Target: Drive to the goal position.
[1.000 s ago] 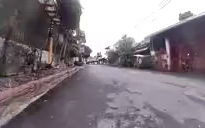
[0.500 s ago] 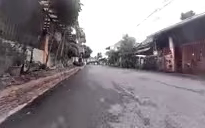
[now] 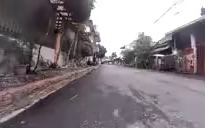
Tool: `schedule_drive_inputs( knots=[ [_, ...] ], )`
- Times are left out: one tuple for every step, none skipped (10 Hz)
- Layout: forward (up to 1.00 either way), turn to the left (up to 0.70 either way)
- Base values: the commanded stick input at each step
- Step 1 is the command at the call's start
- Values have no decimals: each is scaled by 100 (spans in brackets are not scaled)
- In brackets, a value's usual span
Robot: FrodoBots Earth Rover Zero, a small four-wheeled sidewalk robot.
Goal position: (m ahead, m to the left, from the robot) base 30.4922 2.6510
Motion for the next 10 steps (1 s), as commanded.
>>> schedule_drive_inputs(
  knots=[
    [100, 0],
    [100, 0],
    [100, 0],
    [100, 0],
    [100, 0],
    [100, 0],
    [100, 0],
    [100, 0],
    [100, 0],
    [100, 0]
  ],
)
